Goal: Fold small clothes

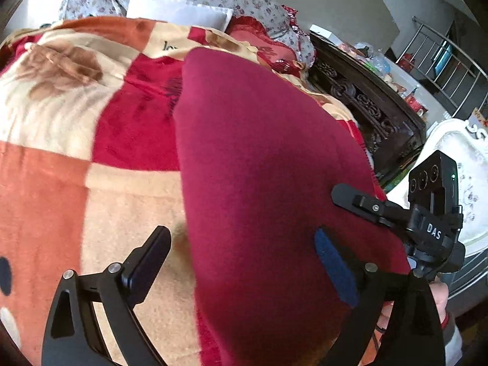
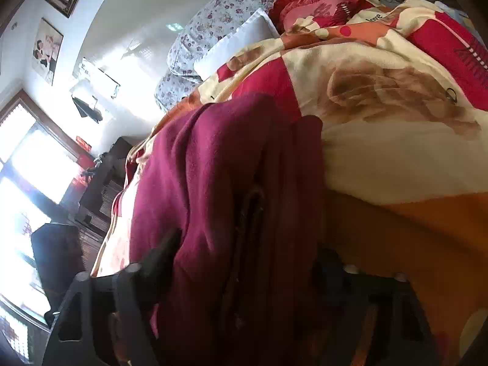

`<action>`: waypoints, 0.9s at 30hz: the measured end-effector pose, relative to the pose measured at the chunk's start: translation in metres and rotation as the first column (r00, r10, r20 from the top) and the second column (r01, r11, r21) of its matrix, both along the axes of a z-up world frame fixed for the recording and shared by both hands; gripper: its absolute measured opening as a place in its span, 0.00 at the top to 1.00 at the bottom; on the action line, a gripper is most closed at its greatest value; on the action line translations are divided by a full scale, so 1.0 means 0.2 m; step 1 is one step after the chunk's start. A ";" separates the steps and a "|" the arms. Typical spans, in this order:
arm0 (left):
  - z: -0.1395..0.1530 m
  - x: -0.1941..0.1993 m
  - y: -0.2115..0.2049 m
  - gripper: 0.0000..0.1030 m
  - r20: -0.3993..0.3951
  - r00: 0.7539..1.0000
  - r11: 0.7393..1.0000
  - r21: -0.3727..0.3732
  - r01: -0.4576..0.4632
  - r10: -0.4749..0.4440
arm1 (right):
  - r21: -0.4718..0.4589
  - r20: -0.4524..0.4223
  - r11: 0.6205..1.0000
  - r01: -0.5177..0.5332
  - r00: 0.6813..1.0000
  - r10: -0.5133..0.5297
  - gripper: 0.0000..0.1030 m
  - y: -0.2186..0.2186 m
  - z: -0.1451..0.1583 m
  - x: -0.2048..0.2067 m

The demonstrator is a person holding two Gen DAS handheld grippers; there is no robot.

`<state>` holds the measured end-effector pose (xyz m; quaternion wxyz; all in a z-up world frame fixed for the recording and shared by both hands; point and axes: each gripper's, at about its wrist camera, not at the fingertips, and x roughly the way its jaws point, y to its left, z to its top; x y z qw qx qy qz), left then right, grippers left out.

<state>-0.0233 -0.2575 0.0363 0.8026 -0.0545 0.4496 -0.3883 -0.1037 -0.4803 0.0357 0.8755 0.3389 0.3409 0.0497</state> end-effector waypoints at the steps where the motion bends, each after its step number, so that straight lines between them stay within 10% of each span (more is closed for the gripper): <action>1: 0.00 0.00 0.00 0.18 -0.006 1.000 1.000 -0.014 0.015 -0.015 | 0.000 0.002 1.000 0.001 1.000 -0.001 0.36 0.00 0.01 -0.02; 6: 0.09 -0.08 0.01 0.46 0.045 0.998 0.998 -0.023 0.054 -0.053 | -0.021 0.022 1.000 -0.009 1.000 0.010 0.43 0.08 0.13 -0.08; 18: 0.32 -0.43 0.44 0.47 0.098 0.994 0.998 0.047 0.040 -0.045 | -0.046 0.016 0.986 -0.160 0.987 0.161 0.43 0.58 0.25 -0.37; 27: 0.06 -0.60 0.63 0.45 -0.006 1.000 0.991 0.137 -0.006 0.007 | -0.161 -0.174 0.970 -0.184 0.972 0.155 0.33 0.76 0.03 -0.45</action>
